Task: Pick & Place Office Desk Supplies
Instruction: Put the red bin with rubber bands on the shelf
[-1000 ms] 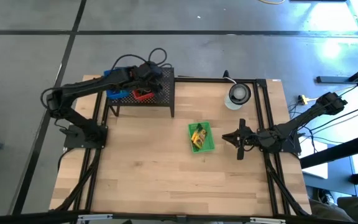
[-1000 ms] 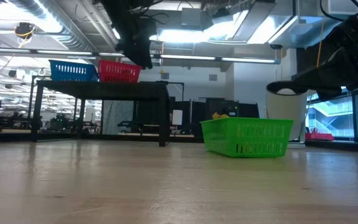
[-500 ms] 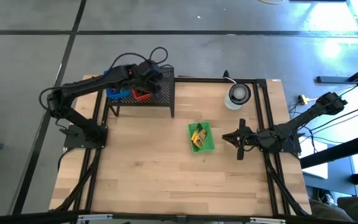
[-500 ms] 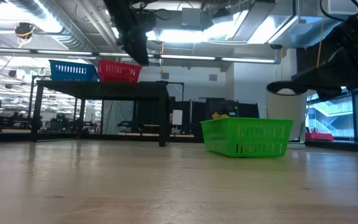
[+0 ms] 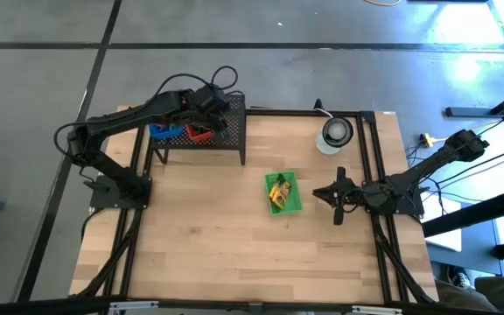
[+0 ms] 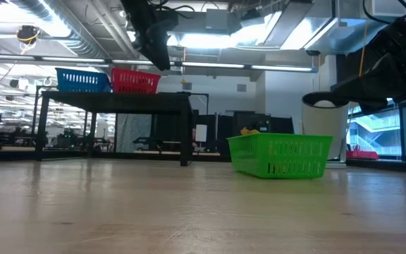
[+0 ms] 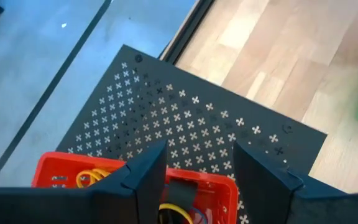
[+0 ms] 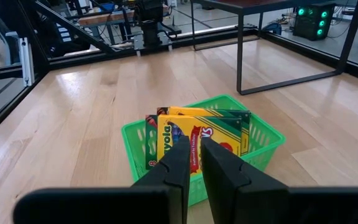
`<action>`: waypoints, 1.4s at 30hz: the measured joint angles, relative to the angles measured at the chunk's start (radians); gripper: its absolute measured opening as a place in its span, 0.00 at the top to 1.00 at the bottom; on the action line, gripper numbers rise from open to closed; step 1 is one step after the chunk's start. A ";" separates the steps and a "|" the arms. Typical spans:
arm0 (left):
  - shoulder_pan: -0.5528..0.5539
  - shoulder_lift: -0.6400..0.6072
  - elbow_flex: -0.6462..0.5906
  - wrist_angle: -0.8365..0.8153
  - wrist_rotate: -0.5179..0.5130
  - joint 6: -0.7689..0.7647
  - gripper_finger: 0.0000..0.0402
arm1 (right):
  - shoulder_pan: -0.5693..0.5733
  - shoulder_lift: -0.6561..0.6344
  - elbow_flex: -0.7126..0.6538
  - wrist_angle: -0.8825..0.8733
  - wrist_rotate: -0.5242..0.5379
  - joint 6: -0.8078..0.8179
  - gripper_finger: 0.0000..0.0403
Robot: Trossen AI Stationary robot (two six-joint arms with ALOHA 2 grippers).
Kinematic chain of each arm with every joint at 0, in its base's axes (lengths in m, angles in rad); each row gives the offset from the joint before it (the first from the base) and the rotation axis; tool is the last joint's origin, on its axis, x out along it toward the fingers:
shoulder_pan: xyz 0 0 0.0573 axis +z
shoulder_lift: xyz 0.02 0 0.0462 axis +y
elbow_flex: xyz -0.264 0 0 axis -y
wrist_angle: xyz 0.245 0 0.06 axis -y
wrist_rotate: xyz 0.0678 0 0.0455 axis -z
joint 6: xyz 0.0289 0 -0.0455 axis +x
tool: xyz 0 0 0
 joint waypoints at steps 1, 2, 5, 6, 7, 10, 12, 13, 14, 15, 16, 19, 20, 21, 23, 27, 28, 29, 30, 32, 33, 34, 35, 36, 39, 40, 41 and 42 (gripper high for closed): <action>-0.001 0.002 0.000 -0.004 0.000 0.000 0.55 | 0.000 0.000 0.000 0.000 0.000 0.000 0.90; -0.001 0.002 -0.003 -0.003 0.000 -0.004 0.55 | 0.000 0.000 0.000 0.000 0.000 0.000 0.90; -0.001 0.002 -0.015 -0.001 0.000 -0.001 0.55 | 0.000 0.000 0.000 0.000 0.000 0.000 0.90; -0.001 0.002 -0.022 -0.002 0.000 0.000 0.55 | 0.000 0.000 0.000 0.000 0.000 0.000 0.90; -0.001 0.002 -0.026 -0.008 0.000 -0.001 0.55 | 0.000 0.000 0.000 0.000 0.000 0.000 0.90; -0.001 0.003 -0.037 -0.003 0.000 -0.007 0.55 | 0.000 0.000 0.000 0.000 0.000 0.000 0.90; -0.001 0.003 -0.038 -0.012 0.000 -0.007 0.55 | 0.000 0.000 0.000 0.000 0.000 0.000 0.90; -0.001 0.003 -0.038 -0.010 0.000 -0.007 0.55 | 0.000 0.000 0.000 0.000 0.000 0.000 0.90; -0.001 0.003 -0.038 -0.010 0.000 -0.007 0.55 | 0.000 0.000 0.000 0.000 0.000 0.000 0.90; -0.001 0.003 -0.038 -0.011 0.000 -0.007 0.55 | 0.000 0.000 0.000 0.000 0.000 0.000 0.90; -0.001 0.003 -0.038 -0.013 0.000 -0.008 0.55 | 0.000 0.000 0.000 0.000 0.000 0.000 0.90; -0.001 0.003 -0.038 -0.029 0.001 -0.008 0.55 | 0.000 0.000 0.000 0.000 0.000 0.000 0.90; -0.001 0.003 -0.038 -0.035 0.000 -0.008 0.55 | 0.000 0.000 0.000 0.000 0.000 0.000 0.90; -0.001 0.003 -0.038 -0.043 0.000 -0.008 0.55 | 0.000 0.000 0.000 0.000 0.000 0.000 0.90; -0.001 0.003 -0.038 -0.052 0.001 -0.008 0.55 | 0.000 0.000 0.000 0.000 0.000 0.000 0.90; -0.001 0.003 -0.038 -0.062 0.001 -0.008 0.55 | 0.000 0.000 0.000 0.000 -0.001 0.000 0.90; -0.001 0.003 -0.038 -0.063 0.000 -0.008 0.55 | 0.000 0.000 0.000 0.000 0.000 0.000 0.90; -0.001 0.003 -0.038 -0.063 0.000 -0.007 0.55 | 0.000 0.000 0.000 0.000 -0.001 0.000 0.90; -0.001 0.003 -0.038 -0.064 0.000 -0.008 0.55 | 0.000 0.000 0.000 0.000 -0.001 0.000 0.90; -0.001 0.003 -0.038 -0.068 0.000 -0.008 0.55 | 0.000 0.000 0.000 0.000 -0.001 0.000 0.90; -0.001 0.003 -0.038 -0.073 0.000 -0.008 0.55 | 0.000 0.000 0.000 0.000 -0.001 0.000 0.90; -0.001 0.003 -0.038 -0.080 0.000 -0.008 0.55 | 0.000 0.000 0.000 0.000 -0.001 0.000 0.90; -0.001 0.003 -0.038 -0.088 0.000 -0.007 0.55 | 0.000 0.000 0.000 0.000 -0.001 0.000 0.90; -0.001 0.003 -0.038 -0.099 0.000 -0.008 0.55 | 0.000 0.000 0.000 0.000 -0.001 0.000 0.90; -0.001 0.003 -0.038 -0.127 0.000 -0.007 0.55 | 0.000 0.000 0.000 0.000 -0.003 0.000 0.90; -0.001 0.002 -0.038 -0.130 0.000 -0.008 0.55 | 0.000 0.000 0.000 0.000 -0.003 0.000 0.90; -0.001 0.002 -0.038 -0.131 0.000 -0.008 0.55 | 0.000 0.000 0.000 0.000 -0.003 0.000 0.90; -0.001 0.002 -0.038 -0.130 0.000 -0.008 0.55 | 0.000 0.000 0.000 0.000 -0.003 0.000 0.90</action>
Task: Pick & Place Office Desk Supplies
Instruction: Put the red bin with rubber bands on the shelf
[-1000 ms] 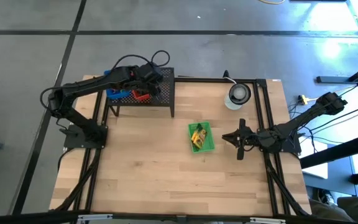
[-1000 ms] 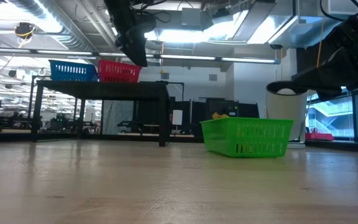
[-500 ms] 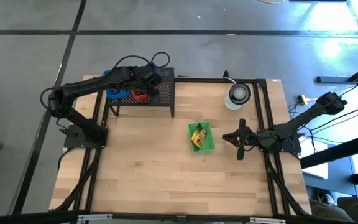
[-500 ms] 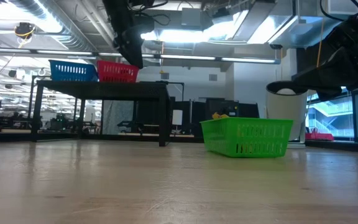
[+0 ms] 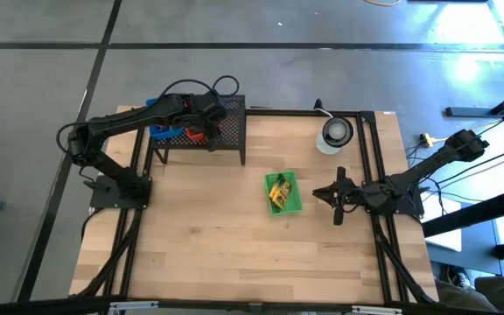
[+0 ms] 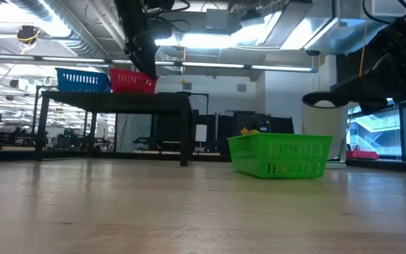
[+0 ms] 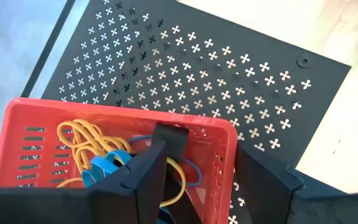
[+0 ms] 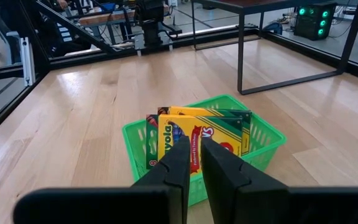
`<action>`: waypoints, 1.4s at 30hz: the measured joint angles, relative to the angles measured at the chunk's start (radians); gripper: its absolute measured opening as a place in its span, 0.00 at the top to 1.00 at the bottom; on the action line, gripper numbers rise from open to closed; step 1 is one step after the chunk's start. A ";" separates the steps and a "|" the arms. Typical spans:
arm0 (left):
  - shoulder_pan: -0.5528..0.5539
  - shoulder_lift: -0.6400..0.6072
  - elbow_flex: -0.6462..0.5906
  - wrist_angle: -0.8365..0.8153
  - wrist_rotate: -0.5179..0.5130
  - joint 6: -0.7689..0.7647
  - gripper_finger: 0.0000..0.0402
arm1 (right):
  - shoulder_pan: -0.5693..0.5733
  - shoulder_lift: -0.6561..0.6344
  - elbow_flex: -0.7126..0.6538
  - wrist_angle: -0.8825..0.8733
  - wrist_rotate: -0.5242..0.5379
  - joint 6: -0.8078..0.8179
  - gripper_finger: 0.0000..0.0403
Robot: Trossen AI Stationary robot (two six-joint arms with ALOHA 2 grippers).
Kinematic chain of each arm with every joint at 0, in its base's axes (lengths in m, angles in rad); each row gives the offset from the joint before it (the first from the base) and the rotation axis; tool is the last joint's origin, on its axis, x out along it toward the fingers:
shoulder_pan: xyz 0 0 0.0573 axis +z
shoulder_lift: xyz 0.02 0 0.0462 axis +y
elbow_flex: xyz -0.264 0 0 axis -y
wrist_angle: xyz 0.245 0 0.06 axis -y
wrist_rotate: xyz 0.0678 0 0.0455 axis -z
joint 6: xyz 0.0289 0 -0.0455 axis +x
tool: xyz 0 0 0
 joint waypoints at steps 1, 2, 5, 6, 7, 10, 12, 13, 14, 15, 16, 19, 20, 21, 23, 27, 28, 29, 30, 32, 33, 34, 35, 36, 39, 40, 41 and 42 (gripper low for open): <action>0.000 0.000 0.000 -0.001 0.000 0.000 0.55 | 0.000 0.000 0.000 0.000 0.000 0.000 0.90; 0.000 0.000 0.003 -0.003 0.000 0.000 0.55 | 0.000 0.000 0.000 0.000 0.000 0.000 0.90; -0.001 0.000 0.023 -0.008 -0.007 0.000 0.55 | 0.000 0.000 0.000 0.000 0.000 0.000 0.90; -0.001 0.000 0.033 -0.015 -0.007 0.000 0.55 | 0.000 0.000 0.000 0.000 0.000 0.000 0.90; -0.001 0.000 0.043 -0.027 -0.007 0.000 0.55 | 0.000 0.000 0.000 0.000 0.000 0.000 0.90; -0.006 0.000 0.069 -0.055 -0.011 -0.008 0.55 | 0.000 0.000 0.000 0.000 0.000 0.000 0.90; -0.006 0.000 0.082 -0.076 -0.011 -0.016 0.55 | 0.000 0.000 0.000 0.000 0.000 0.000 0.90; -0.007 0.000 0.085 -0.085 -0.011 -0.020 0.55 | 0.000 0.000 0.000 0.000 0.000 0.000 0.90; -0.010 -0.001 0.086 -0.089 -0.011 -0.025 0.55 | 0.000 0.000 0.000 0.000 0.000 0.000 0.90; -0.012 -0.001 0.086 -0.095 -0.011 -0.027 0.55 | 0.000 0.000 0.000 0.000 0.000 0.000 0.90; -0.014 -0.001 0.086 -0.107 -0.011 -0.027 0.55 | 0.000 0.000 0.000 0.000 0.000 0.000 0.90; -0.026 -0.001 0.086 -0.151 -0.010 -0.026 0.55 | 0.000 0.000 0.000 0.000 0.000 0.000 0.90; -0.031 -0.001 0.086 -0.168 -0.010 -0.023 0.55 | 0.000 0.000 0.000 0.000 0.000 0.000 0.90; -0.036 -0.001 0.086 -0.183 -0.010 -0.015 0.55 | 0.000 0.000 0.000 0.000 0.000 0.000 0.90; -0.048 -0.001 0.085 -0.211 -0.011 -0.010 0.55 | 0.000 0.000 0.000 0.000 0.000 0.000 0.90; -0.062 -0.001 0.085 -0.248 -0.011 0.006 0.55 | 0.000 0.000 0.000 0.000 0.000 0.000 0.90; -0.064 -0.001 0.085 -0.256 -0.011 0.009 0.55 | 0.000 0.000 0.000 0.000 0.000 0.000 0.90; -0.066 -0.001 0.085 -0.260 -0.014 0.012 0.55 | 0.000 0.000 0.000 0.000 0.000 0.000 0.90; -0.066 -0.001 0.085 -0.263 -0.021 0.016 0.55 | 0.000 0.000 0.000 0.000 0.000 0.000 0.90; -0.066 -0.001 0.085 -0.272 -0.049 0.022 0.55 | 0.000 0.000 0.000 0.000 0.000 0.000 0.90; -0.066 -0.001 0.085 -0.274 -0.067 0.032 0.55 | 0.000 0.000 0.000 0.000 0.000 0.000 0.90; -0.066 -0.001 0.085 -0.275 -0.080 0.043 0.55 | 0.000 0.000 0.000 0.000 0.000 0.000 0.90; -0.066 -0.001 0.085 -0.278 -0.090 0.055 0.55 | 0.000 0.000 0.000 0.000 0.000 0.000 0.90; -0.066 -0.001 0.085 -0.280 -0.094 0.066 0.55 | 0.000 0.000 0.000 0.000 0.000 0.000 0.90; -0.066 -0.001 0.075 -0.286 -0.085 0.079 0.55 | 0.000 0.000 0.000 0.000 0.000 0.000 0.90; -0.066 -0.001 0.073 -0.290 -0.082 0.079 0.55 | 0.000 0.000 0.000 0.000 0.000 0.000 0.90; -0.066 -0.001 0.071 -0.291 -0.081 0.079 0.55 | 0.000 0.000 0.000 0.000 0.000 0.000 0.90; -0.066 -0.001 0.069 -0.290 -0.081 0.079 0.55 | 0.000 0.000 0.000 0.000 0.000 0.000 0.90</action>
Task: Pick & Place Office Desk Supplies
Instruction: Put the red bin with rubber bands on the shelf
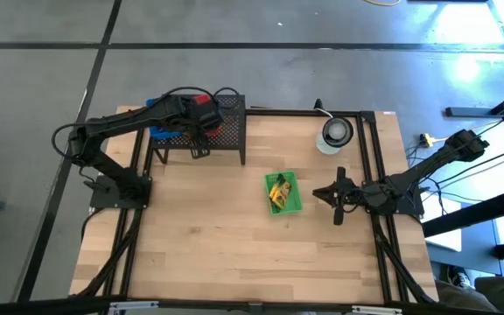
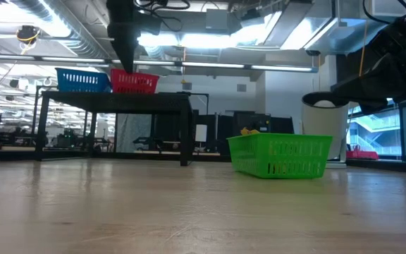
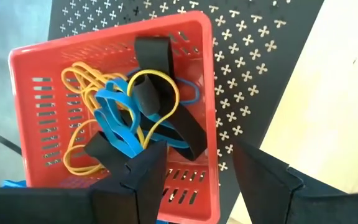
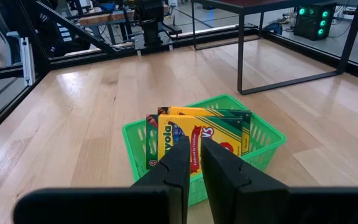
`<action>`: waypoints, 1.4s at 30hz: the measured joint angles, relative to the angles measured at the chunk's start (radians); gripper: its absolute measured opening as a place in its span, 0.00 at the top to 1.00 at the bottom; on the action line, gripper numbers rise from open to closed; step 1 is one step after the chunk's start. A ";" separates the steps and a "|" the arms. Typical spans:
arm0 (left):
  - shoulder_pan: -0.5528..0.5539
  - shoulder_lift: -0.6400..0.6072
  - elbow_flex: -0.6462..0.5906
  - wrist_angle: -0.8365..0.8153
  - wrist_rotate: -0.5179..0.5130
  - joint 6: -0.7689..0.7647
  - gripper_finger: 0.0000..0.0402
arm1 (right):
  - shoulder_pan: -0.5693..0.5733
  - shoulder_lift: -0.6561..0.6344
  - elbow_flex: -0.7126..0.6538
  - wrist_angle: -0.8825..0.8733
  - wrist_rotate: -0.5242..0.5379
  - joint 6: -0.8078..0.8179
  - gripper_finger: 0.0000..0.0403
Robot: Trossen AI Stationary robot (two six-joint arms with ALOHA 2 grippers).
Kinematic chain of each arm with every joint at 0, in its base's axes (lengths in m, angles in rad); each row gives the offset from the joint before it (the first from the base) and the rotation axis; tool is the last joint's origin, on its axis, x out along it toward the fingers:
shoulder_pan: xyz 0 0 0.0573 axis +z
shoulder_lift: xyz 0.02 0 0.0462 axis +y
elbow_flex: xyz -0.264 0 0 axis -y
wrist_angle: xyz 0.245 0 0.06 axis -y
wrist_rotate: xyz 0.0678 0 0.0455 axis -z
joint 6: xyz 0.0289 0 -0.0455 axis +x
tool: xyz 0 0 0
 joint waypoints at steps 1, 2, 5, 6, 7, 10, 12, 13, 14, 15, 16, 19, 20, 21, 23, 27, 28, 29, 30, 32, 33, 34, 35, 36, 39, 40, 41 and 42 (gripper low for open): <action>0.000 0.000 -0.003 0.001 0.000 0.000 0.55 | 0.000 0.000 0.000 0.000 0.000 0.000 0.90; 0.000 0.000 -0.006 0.000 0.000 0.000 0.55 | 0.000 0.000 0.000 0.000 0.000 0.000 0.90; 0.000 0.000 -0.007 -0.001 0.001 0.000 0.55 | 0.000 0.000 0.000 0.000 0.000 0.000 0.90; 0.000 0.000 -0.007 -0.001 0.004 0.000 0.55 | 0.000 0.000 0.000 0.000 0.000 0.000 0.90; 0.000 0.000 -0.007 -0.001 0.014 0.000 0.56 | 0.000 0.000 0.000 0.000 0.000 0.000 0.90; 0.000 0.000 -0.007 -0.001 0.068 0.000 0.59 | 0.000 0.000 0.000 0.000 0.000 0.000 0.90; 0.001 0.000 -0.007 -0.001 0.073 0.000 0.63 | 0.000 0.000 0.000 0.000 0.000 0.000 0.90; 0.002 0.000 -0.007 -0.001 0.073 0.000 0.65 | 0.000 0.000 0.000 0.000 0.000 0.000 0.90; 0.004 0.000 -0.007 -0.001 0.072 0.000 0.67 | 0.000 0.000 0.000 0.000 0.000 0.000 0.90; 0.006 0.000 -0.007 -0.001 0.071 0.000 0.68 | 0.000 0.000 0.000 0.000 0.000 0.000 0.90; 0.009 0.000 -0.007 -0.001 0.071 0.000 0.70 | 0.000 0.000 0.000 0.000 0.000 0.000 0.90; 0.018 0.000 -0.007 -0.002 0.072 0.000 0.74 | 0.000 0.000 0.000 0.000 0.000 0.000 0.90; 0.022 0.000 -0.007 -0.002 0.072 0.000 0.75 | 0.000 0.000 0.000 0.000 0.000 0.000 0.90; 0.025 0.000 -0.007 -0.002 0.072 0.000 0.77 | 0.000 0.000 0.000 0.000 0.000 0.000 0.90; 0.031 0.000 -0.007 -0.002 0.072 0.000 0.78 | 0.000 0.000 0.000 0.000 0.000 0.000 0.90; 0.031 0.000 -0.007 -0.002 0.072 0.000 0.80 | 0.000 0.000 0.000 0.000 0.000 0.000 0.90; 0.031 0.000 -0.007 -0.002 0.073 0.000 0.81 | 0.000 0.000 0.000 0.000 0.000 0.000 0.90; 0.031 0.000 -0.007 -0.002 0.073 0.000 0.81 | 0.000 0.000 0.000 0.000 0.000 0.000 0.90; 0.031 0.000 -0.007 -0.002 0.074 0.000 0.82 | 0.000 0.000 0.000 0.000 0.000 0.000 0.90; 0.031 0.000 -0.007 -0.002 0.074 0.000 0.83 | 0.000 0.000 0.000 0.000 0.000 0.000 0.90; 0.031 0.000 -0.007 -0.003 0.074 0.000 0.83 | 0.000 0.000 0.000 0.000 0.000 0.000 0.90; 0.031 0.000 -0.007 -0.004 0.074 0.000 0.84 | 0.000 0.000 0.000 0.000 0.000 0.000 0.90; 0.031 0.000 -0.007 -0.007 0.074 0.000 0.85 | 0.000 0.000 0.000 0.000 0.000 0.000 0.90; 0.031 0.000 -0.007 -0.011 0.074 0.000 0.86 | 0.000 0.000 0.000 0.000 0.000 0.000 0.90; 0.031 0.000 -0.007 -0.025 0.074 0.000 0.88 | 0.000 0.000 0.000 0.000 0.000 0.000 0.90; 0.031 0.000 -0.007 -0.029 0.074 0.000 0.89 | 0.000 0.000 0.000 0.000 0.000 0.000 0.90; 0.031 0.000 -0.007 -0.031 0.074 0.000 0.90 | 0.000 0.000 0.000 0.000 0.000 0.000 0.90; 0.031 0.000 -0.007 -0.033 0.074 0.000 0.91 | 0.000 0.000 0.000 0.000 0.000 0.000 0.90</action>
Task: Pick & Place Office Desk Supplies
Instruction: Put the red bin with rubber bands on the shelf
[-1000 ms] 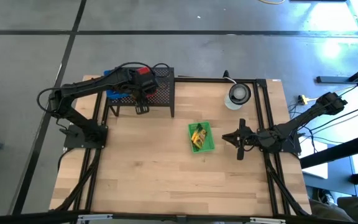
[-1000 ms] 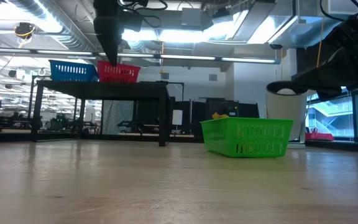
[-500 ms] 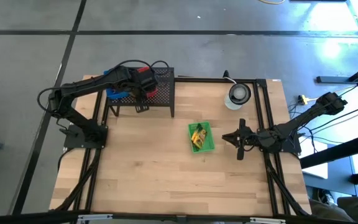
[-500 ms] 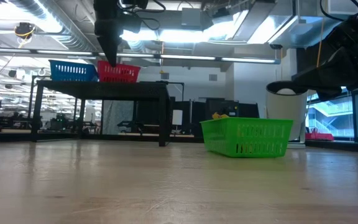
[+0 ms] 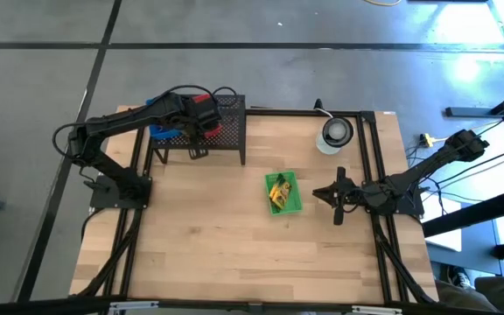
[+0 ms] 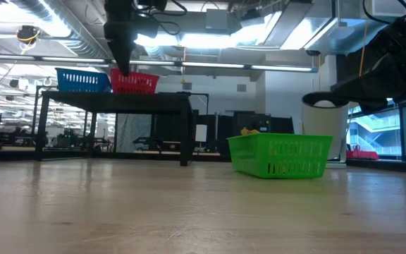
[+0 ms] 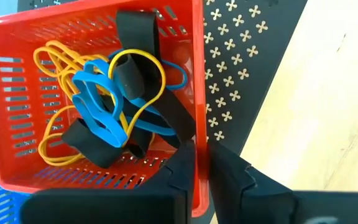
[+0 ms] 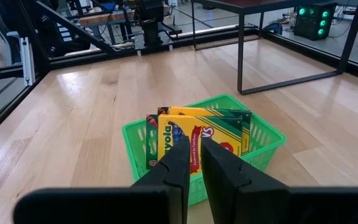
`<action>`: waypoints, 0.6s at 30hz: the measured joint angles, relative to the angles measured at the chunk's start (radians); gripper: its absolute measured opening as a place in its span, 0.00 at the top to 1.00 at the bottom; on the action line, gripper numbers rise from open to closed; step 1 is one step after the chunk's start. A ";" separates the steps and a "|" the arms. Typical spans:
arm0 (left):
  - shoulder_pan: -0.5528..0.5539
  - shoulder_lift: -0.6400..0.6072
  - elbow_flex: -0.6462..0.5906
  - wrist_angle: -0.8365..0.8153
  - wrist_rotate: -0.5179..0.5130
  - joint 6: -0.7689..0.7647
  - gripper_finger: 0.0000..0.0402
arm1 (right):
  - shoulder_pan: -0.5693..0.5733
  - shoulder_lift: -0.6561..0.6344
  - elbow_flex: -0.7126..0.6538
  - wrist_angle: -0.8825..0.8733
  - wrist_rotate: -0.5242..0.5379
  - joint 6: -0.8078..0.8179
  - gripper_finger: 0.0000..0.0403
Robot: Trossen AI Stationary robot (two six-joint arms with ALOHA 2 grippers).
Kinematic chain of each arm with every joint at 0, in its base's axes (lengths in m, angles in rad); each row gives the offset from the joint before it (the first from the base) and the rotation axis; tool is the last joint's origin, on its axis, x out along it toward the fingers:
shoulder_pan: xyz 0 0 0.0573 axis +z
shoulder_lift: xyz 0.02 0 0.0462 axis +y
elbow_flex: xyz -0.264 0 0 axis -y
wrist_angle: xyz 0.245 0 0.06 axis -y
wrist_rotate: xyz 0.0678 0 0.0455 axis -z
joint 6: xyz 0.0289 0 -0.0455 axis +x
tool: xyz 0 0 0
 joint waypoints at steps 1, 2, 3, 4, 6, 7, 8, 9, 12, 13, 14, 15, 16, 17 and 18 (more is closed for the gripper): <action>0.000 0.000 0.000 -0.001 0.000 0.000 0.92 | 0.000 0.000 0.000 0.000 0.000 0.000 0.90; 0.000 0.000 0.000 -0.001 0.000 0.003 0.94 | 0.000 0.000 0.000 0.000 0.000 0.000 0.90; 0.000 0.000 0.000 -0.001 -0.001 0.010 0.95 | 0.000 0.000 0.000 0.000 0.000 0.000 0.90; 0.000 0.000 0.000 -0.001 -0.001 0.017 0.95 | 0.000 0.000 0.000 0.000 0.000 0.000 0.90; 0.000 0.000 0.000 -0.001 -0.002 0.025 0.97 | 0.000 0.000 0.000 0.000 0.000 0.000 0.90; 0.000 0.000 0.000 -0.002 -0.002 0.025 0.97 | 0.000 0.000 0.000 0.000 0.000 0.000 0.90; 0.000 0.000 0.000 -0.001 -0.002 0.025 0.97 | 0.000 0.000 0.000 0.000 0.000 0.000 0.90; 0.000 0.000 0.000 -0.002 -0.002 0.025 0.97 | 0.000 0.000 0.000 0.000 0.000 0.000 0.90; 0.000 0.000 0.000 -0.002 -0.002 0.026 0.96 | 0.000 0.000 0.000 0.000 0.000 0.000 0.90; 0.000 0.000 0.000 -0.005 -0.002 0.026 0.96 | 0.000 0.000 0.000 0.000 0.000 0.000 0.90; 0.000 0.000 0.000 -0.011 -0.002 0.026 0.96 | 0.000 0.000 0.000 0.000 0.000 0.000 0.90; 0.000 0.000 0.000 -0.019 -0.001 0.026 0.96 | 0.000 0.000 0.000 0.000 0.000 0.000 0.90; 0.000 0.000 0.000 -0.025 -0.001 0.026 0.96 | 0.000 0.000 0.000 0.000 0.000 0.000 0.90; 0.000 0.000 0.000 -0.031 -0.001 0.026 0.95 | 0.000 0.000 0.000 0.000 0.000 0.000 0.90; 0.000 0.000 0.000 -0.037 -0.001 0.026 0.95 | 0.000 0.000 0.000 0.000 0.000 0.000 0.90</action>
